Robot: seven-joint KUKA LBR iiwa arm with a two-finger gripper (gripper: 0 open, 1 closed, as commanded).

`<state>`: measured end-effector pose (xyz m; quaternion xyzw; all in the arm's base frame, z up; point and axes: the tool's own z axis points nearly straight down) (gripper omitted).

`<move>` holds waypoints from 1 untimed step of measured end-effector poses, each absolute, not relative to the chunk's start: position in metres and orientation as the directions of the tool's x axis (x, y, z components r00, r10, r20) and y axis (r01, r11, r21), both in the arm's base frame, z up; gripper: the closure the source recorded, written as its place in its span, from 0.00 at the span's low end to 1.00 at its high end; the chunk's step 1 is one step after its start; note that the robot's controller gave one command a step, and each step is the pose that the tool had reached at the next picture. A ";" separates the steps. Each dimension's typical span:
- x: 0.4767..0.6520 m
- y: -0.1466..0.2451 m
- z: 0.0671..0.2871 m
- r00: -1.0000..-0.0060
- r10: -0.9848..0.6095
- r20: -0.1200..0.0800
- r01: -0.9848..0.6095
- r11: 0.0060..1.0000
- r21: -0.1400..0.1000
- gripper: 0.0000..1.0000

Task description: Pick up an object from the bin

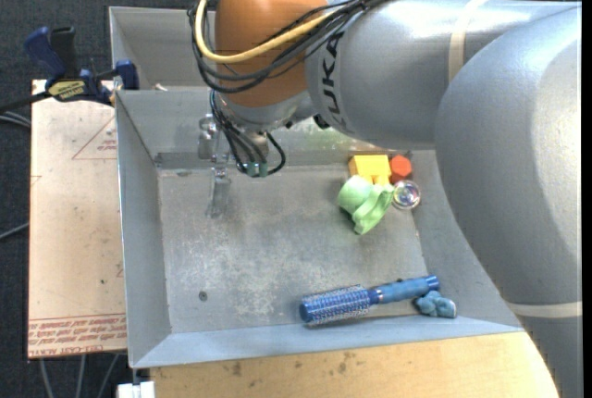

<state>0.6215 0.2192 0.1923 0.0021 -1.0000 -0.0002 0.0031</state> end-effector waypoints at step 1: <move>0.558 0.228 0.085 -0.885 -0.465 0.004 -0.465 0.885 0.002 0.00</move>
Offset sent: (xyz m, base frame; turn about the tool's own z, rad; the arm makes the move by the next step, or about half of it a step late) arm -0.0618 0.0082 -0.1041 -0.4807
